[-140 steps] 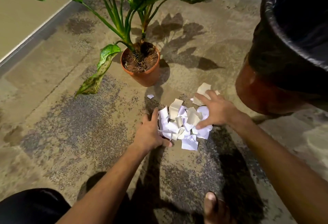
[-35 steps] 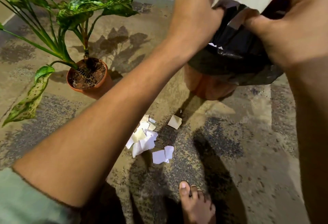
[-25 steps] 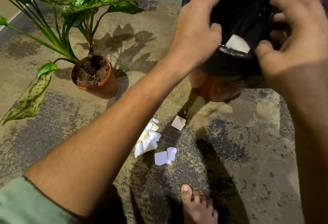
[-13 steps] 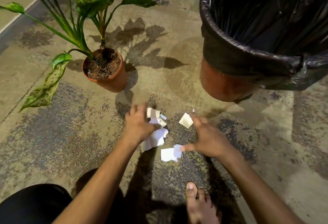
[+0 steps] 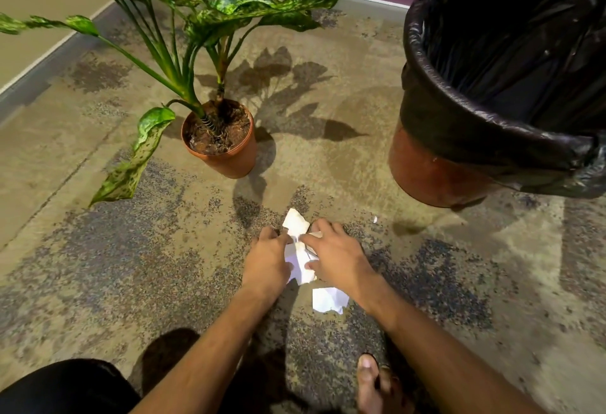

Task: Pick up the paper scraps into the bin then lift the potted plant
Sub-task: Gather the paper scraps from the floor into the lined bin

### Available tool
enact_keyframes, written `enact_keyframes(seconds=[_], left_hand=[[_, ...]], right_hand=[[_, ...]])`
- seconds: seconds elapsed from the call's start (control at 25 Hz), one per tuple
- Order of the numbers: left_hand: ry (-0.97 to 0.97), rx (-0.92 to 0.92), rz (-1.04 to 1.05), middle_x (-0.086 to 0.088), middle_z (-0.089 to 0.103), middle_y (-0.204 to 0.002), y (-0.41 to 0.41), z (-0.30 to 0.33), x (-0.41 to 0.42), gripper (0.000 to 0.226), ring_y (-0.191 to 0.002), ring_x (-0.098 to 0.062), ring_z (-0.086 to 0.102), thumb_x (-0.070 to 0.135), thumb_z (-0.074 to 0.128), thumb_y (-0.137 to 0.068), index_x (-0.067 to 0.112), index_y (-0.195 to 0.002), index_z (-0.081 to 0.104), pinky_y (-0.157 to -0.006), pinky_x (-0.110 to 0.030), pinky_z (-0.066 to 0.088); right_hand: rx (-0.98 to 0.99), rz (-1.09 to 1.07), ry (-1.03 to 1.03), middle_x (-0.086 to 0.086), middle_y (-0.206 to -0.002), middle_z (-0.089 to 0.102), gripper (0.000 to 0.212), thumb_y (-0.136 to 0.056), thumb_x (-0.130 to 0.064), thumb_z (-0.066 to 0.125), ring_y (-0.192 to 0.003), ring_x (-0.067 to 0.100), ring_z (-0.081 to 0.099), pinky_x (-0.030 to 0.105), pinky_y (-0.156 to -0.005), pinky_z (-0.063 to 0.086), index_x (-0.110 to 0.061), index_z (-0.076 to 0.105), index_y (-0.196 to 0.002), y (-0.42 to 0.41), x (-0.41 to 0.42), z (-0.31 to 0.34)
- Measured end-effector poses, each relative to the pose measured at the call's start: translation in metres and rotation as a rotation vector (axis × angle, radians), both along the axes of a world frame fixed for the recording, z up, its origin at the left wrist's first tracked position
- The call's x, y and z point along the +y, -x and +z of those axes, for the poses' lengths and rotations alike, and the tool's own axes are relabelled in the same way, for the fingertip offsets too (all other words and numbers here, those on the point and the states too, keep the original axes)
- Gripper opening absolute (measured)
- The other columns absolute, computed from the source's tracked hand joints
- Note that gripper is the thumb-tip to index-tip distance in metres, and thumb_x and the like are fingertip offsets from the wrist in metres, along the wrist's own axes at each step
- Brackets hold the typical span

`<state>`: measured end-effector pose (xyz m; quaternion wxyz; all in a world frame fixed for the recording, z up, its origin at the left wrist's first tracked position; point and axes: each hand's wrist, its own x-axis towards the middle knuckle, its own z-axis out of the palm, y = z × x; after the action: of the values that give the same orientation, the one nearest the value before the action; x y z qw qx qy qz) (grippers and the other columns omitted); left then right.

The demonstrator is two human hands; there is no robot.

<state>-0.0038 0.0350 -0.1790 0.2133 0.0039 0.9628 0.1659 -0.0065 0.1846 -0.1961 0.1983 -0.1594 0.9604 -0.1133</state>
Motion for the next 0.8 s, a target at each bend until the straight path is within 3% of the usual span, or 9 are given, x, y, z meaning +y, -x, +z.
enact_keyframes(seconds=[0.12, 0.32, 0.44, 0.48, 0.6, 0.72, 0.8], left_hand=[[-0.071, 0.055, 0.052, -0.003, 0.054, -0.113, 0.004, 0.003, -0.005, 0.043, -0.088, -0.018, 0.059, -0.002, 0.066, -0.079, 0.018, -0.116, 0.065, -0.087, -0.026, 0.051], [-0.154, 0.097, 0.149, 0.000, 0.067, -0.091, 0.012, 0.019, -0.008, 0.032, -0.069, -0.006, 0.056, -0.004, 0.058, -0.085, 0.013, -0.109, 0.069, -0.058, -0.003, 0.041], [-0.230, 0.188, 0.202, -0.003, 0.071, -0.101, 0.020, 0.043, 0.001, 0.027, -0.073, -0.008, 0.059, 0.005, 0.067, -0.085, 0.014, -0.111, 0.068, -0.070, -0.012, 0.049], [-0.276, 0.222, 0.236, -0.003, 0.070, -0.102, 0.025, 0.054, 0.005, 0.029, -0.071, -0.008, 0.060, 0.009, 0.070, -0.084, 0.016, -0.111, 0.067, -0.070, -0.017, 0.053], [-0.425, 0.374, 0.276, 0.002, 0.069, -0.098, 0.044, 0.095, 0.026, 0.033, -0.073, -0.001, 0.059, 0.016, 0.074, -0.081, 0.021, -0.113, 0.067, -0.067, -0.014, 0.050], [-0.577, 0.525, 0.228, 0.012, 0.067, -0.091, 0.061, 0.147, 0.053, 0.028, -0.076, 0.005, 0.059, 0.018, 0.072, -0.082, 0.019, -0.110, 0.069, -0.071, -0.009, 0.050], [-0.665, 0.633, 0.155, 0.015, 0.065, -0.087, 0.069, 0.181, 0.072, 0.022, -0.075, 0.005, 0.060, 0.018, 0.070, -0.083, 0.020, -0.105, 0.071, -0.072, -0.015, 0.054]], right_hand=[[0.061, -0.063, 0.124, 0.003, -0.119, 0.049, 0.035, -0.091, -0.013, 0.060, -0.105, 0.024, 0.054, 0.032, -0.081, 0.048, -0.024, 0.056, -0.124, -0.002, 0.006, -0.001], [0.110, -0.121, 0.180, -0.002, -0.116, 0.058, 0.041, -0.086, -0.001, 0.058, -0.076, 0.019, 0.067, 0.036, -0.072, 0.059, -0.026, 0.063, -0.118, -0.011, 0.017, 0.012], [0.183, -0.256, 0.308, -0.006, -0.118, 0.059, 0.030, -0.094, -0.011, 0.055, -0.080, 0.021, 0.065, 0.038, -0.079, 0.055, -0.026, 0.062, -0.119, -0.017, 0.027, 0.054], [0.260, -0.303, 0.361, -0.008, -0.115, 0.060, 0.028, -0.095, -0.016, 0.055, -0.081, 0.019, 0.062, 0.037, -0.080, 0.054, -0.027, 0.062, -0.120, -0.016, 0.033, 0.075], [0.646, -0.392, 0.559, -0.007, -0.102, 0.064, 0.023, -0.094, -0.018, 0.060, -0.076, 0.007, 0.055, 0.032, -0.077, 0.053, -0.022, 0.065, -0.116, -0.010, 0.057, 0.156], [0.966, -0.476, 0.550, 0.000, -0.096, 0.068, 0.017, -0.093, -0.019, 0.059, -0.081, 0.012, 0.060, 0.028, -0.074, 0.050, -0.015, 0.071, -0.104, 0.006, 0.098, 0.229], [1.033, -0.579, 0.485, 0.000, -0.096, 0.069, 0.020, -0.091, -0.027, 0.056, -0.085, 0.015, 0.062, 0.033, -0.078, 0.050, -0.018, 0.070, -0.103, 0.026, 0.132, 0.252]])
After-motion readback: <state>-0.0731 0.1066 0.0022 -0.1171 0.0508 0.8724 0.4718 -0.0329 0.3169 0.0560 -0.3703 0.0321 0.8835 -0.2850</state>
